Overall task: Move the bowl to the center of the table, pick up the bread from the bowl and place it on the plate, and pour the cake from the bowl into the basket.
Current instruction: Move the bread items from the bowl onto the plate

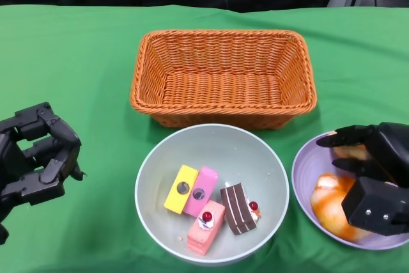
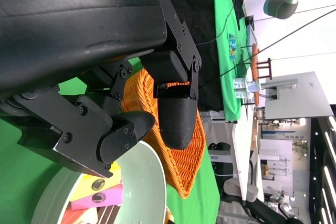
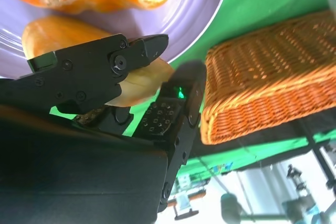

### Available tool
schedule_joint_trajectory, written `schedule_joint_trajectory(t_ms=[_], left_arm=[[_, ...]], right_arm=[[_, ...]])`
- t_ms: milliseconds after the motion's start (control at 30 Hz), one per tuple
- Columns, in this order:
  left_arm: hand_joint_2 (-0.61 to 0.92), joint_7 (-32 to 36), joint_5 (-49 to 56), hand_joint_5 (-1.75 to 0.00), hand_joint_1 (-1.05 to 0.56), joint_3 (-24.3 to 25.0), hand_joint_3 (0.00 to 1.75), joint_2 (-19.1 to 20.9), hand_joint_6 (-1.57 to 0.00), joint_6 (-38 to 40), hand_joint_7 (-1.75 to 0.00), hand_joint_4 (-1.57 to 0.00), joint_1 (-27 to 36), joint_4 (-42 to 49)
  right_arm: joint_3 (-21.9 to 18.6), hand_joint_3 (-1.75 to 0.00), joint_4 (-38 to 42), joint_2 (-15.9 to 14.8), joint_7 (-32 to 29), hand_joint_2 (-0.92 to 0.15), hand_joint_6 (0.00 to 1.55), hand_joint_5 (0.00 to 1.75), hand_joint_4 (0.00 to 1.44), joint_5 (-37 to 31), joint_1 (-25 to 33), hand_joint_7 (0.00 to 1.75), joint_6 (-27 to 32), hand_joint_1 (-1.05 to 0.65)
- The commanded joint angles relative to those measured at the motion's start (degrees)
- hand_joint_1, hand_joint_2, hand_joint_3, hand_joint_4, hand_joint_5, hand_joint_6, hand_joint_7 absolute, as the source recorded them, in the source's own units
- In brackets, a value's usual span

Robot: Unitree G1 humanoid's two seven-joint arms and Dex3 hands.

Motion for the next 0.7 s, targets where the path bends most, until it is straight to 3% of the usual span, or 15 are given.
schedule_joint_trajectory(t_ms=[33,167,367,467,700], left_arm=[[0.57,0.17,-0.09,-1.62,-0.05,0.39,1.02,0.79,-0.83,-0.04,-1.30,-0.78,0.35,-0.14],[0.57,-0.31,-0.36,-1.63,-0.05,0.47,1.02,0.84,-0.83,-0.31,-1.31,-0.77,0.28,0.21],[0.58,0.26,-0.06,-1.63,-0.04,0.40,1.01,0.92,-0.83,0.38,-1.31,-0.77,0.63,-0.62],[0.57,-0.62,-0.42,-1.64,-0.04,0.54,1.03,1.00,-0.83,-0.30,-1.31,-0.78,0.28,0.40],[0.56,-0.45,0.02,-1.64,-0.04,0.55,1.06,1.11,-0.84,-0.13,-1.31,-0.79,0.33,0.22]], right_arm=[[1.12,-0.01,-1.07,-2.10,3.38,-0.86,0.76,0.07,0.96,-0.15,1.55,0.00,2.11,-0.30],[1.47,-0.01,-4.20,-3.07,8.83,-0.89,0.69,0.01,0.83,0.77,2.30,0.00,4.98,-0.37],[1.06,-0.06,-11.71,-4.31,18.03,-0.92,0.51,0.00,0.53,2.76,4.46,0.00,10.79,-0.59],[1.11,-0.14,-17.86,-5.43,22.52,-0.92,0.44,0.00,0.41,2.75,6.07,0.00,14.39,-0.72],[-0.07,-0.20,-34.14,-7.45,34.39,-0.92,0.35,0.00,0.25,4.20,10.24,0.00,23.97,-0.84]])
